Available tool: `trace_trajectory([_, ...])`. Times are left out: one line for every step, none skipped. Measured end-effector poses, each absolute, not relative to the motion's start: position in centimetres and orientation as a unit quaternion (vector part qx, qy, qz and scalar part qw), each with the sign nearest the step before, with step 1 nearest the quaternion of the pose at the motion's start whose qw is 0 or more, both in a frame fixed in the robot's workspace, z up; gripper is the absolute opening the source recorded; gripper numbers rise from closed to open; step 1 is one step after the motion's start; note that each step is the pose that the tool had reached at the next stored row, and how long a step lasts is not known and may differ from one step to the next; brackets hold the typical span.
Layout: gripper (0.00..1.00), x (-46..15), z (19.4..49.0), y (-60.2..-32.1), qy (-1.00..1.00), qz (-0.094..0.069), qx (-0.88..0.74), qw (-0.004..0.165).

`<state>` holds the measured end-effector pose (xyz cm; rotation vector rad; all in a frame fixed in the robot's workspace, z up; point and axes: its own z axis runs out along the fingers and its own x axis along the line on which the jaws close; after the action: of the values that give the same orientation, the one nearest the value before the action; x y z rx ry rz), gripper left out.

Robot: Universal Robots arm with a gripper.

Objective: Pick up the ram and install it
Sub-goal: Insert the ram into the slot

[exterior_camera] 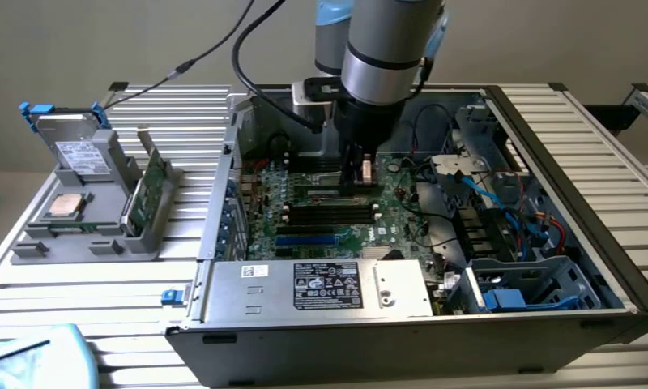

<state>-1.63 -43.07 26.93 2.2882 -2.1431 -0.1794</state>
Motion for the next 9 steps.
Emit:
trace_trajectory([0.14,-1.63,26.75,-43.05,-0.683,-0.057,0.728,0.001])
trace_trajectory([0.14,-1.63,26.59,-43.02,-0.683,-0.056,0.728,0.002])
trace_trajectory([0.14,-1.63,26.45,-42.98,-0.683,-0.055,0.728,0.002])
trace_trajectory([0.14,-1.63,26.34,-42.93,-0.684,-0.055,0.728,0.003])
trace_trajectory([0.14,-1.63,26.23,-42.88,-0.684,-0.054,0.727,0.004])
trace_trajectory([0.14,-1.63,26.12,-42.82,-0.684,-0.053,0.727,0.005])
trace_trajectory([0.14,-1.63,25.99,-42.77,-0.685,-0.052,0.727,0.006])
trace_trajectory([0.14,-1.63,25.88,-42.71,-0.685,-0.051,0.727,0.007])
trace_trajectory([0.14,-1.63,25.75,-42.64,-0.685,-0.050,0.727,0.008])
